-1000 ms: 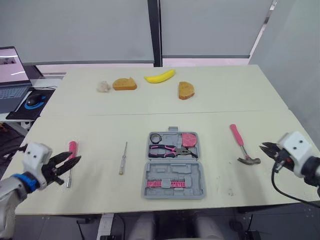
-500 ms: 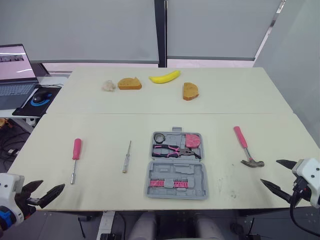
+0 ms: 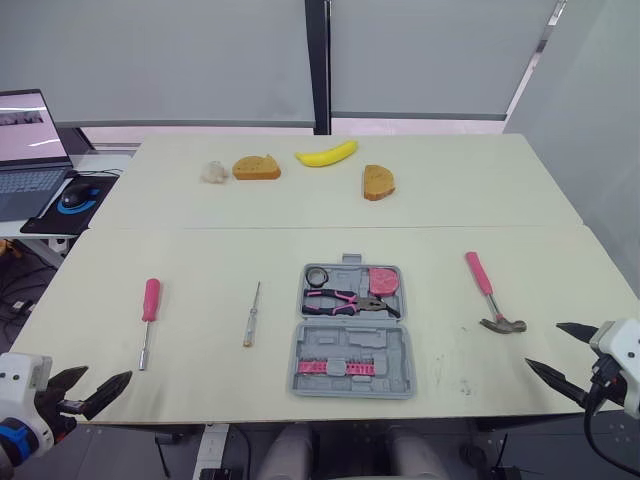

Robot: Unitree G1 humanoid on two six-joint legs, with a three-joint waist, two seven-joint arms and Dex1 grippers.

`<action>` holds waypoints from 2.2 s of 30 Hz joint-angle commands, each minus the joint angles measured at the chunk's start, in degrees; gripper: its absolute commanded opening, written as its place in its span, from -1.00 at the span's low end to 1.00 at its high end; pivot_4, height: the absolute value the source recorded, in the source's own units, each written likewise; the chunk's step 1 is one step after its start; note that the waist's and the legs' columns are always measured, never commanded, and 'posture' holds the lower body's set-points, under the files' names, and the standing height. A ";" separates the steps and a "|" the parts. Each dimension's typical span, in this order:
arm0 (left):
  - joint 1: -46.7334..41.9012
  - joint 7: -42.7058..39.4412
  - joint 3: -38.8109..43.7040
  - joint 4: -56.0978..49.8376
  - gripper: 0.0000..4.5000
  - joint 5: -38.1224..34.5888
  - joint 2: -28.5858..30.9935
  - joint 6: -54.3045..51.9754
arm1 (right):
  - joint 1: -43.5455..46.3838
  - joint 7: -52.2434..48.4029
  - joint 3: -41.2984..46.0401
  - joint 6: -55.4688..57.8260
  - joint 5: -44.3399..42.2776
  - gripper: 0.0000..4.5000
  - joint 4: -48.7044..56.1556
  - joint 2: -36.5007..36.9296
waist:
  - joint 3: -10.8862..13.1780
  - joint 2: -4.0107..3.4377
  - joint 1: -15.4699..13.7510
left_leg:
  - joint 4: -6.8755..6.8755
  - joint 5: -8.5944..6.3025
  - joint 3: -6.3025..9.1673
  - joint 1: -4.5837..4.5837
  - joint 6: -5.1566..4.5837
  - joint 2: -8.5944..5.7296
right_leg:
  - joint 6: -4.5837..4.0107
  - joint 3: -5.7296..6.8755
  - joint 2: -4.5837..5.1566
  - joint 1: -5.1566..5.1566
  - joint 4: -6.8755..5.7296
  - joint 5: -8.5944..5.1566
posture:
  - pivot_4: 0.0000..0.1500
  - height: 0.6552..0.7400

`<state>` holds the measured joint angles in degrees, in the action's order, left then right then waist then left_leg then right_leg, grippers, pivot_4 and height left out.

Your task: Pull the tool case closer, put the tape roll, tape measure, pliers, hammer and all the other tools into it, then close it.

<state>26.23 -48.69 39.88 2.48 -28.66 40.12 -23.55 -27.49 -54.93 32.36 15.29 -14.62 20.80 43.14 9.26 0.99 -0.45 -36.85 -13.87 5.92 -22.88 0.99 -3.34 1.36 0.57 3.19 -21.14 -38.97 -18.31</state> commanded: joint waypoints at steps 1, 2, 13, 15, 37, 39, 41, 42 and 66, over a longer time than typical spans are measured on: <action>0.49 0.82 2.82 -2.09 1.00 -1.78 -0.08 -0.85 | 0.44 0.23 0.87 -1.58 -0.11 0.99 0.02 1.10 | 0.00 0.00 0.00 | 0.00 0.00 0.00 0.00 0.00 0.00 | 0.00 0.00 0.00 0.00 0.00 0.00 | 1.00 0.91; 0.44 1.17 2.91 -2.26 1.00 -1.98 -0.22 -0.97 | 0.46 0.26 0.69 -1.77 -0.11 0.99 -0.03 1.12 | 0.00 0.00 0.00 | 0.00 0.00 0.00 0.00 0.00 0.00 | 0.00 0.00 0.00 0.01 0.00 0.00 | 1.00 0.91; -1.49 2.11 1.45 -7.20 1.00 -1.67 -0.04 -0.14 | 4.49 -0.49 -4.15 -4.94 0.91 0.99 -0.57 3.56 | 0.00 0.01 0.02 | 0.00 0.00 -0.03 -0.01 0.00 0.00 | 0.00 -0.01 0.00 0.03 0.00 0.00 | 1.00 0.91; -1.14 2.05 0.67 -9.24 1.00 -1.66 -0.65 -0.36 | 5.94 -1.28 -5.93 -5.08 0.75 0.99 0.34 4.80 | 0.00 0.00 0.00 | 0.00 0.00 -0.03 -0.01 0.00 0.00 | 0.00 -0.01 0.00 0.05 0.00 0.00 | 1.00 0.91; 3.58 18.66 -8.23 -35.52 1.00 -3.86 -17.32 -8.26 | 49.81 -10.36 -40.30 12.92 -10.63 0.99 6.06 4.25 | 0.10 0.18 -0.02 | -0.03 -0.01 -0.04 -0.06 0.00 -0.06 | 0.03 -0.01 0.00 0.04 0.03 0.03 | 1.00 0.91; 2.22 21.67 -10.15 -36.18 1.00 -2.80 -19.08 -8.59 | 50.34 -10.81 -41.72 12.13 -9.82 0.99 5.50 3.72 | 0.10 0.18 -0.30 | -0.03 -0.01 -0.03 -0.06 0.00 -0.05 | 0.03 0.01 -0.01 0.04 0.03 0.03 | 1.00 0.91; 0.73 23.96 -12.40 -36.73 1.00 -2.91 -20.62 -9.58 | 50.21 -10.93 -42.74 11.65 -9.25 0.99 5.60 3.26 | 0.10 0.18 -0.50 | -0.03 -0.01 -0.02 -0.05 0.00 -0.05 | 0.03 0.02 -0.02 0.04 0.02 0.03 | 1.00 0.91; 0.02 25.00 -13.66 -36.95 1.00 -2.61 -21.18 -9.89 | 50.12 -10.84 -43.12 11.54 -9.02 0.99 5.75 3.03 | 0.10 0.18 -0.58 | -0.03 -0.01 -0.03 -0.06 0.00 -0.05 | 0.04 0.01 -0.02 0.04 0.01 0.03 | 1.00 0.91; -22.88 40.14 -36.46 -13.59 1.00 18.41 -26.44 -8.31 | 52.58 -9.89 -45.54 14.41 -8.38 0.99 6.63 2.65 | 0.10 0.18 -0.82 | -0.06 0.00 -0.02 -0.05 0.01 -0.12 | 0.17 0.01 -0.06 0.06 -0.05 0.13 | 1.00 0.91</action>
<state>3.79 -8.35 4.31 -11.88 -11.32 13.71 -33.11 23.94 -64.87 -13.61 29.66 -23.12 25.73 45.86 9.36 1.16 -1.27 -36.91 -13.87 5.91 -22.93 1.00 -3.45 1.53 0.59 3.13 -21.08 -39.02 -18.18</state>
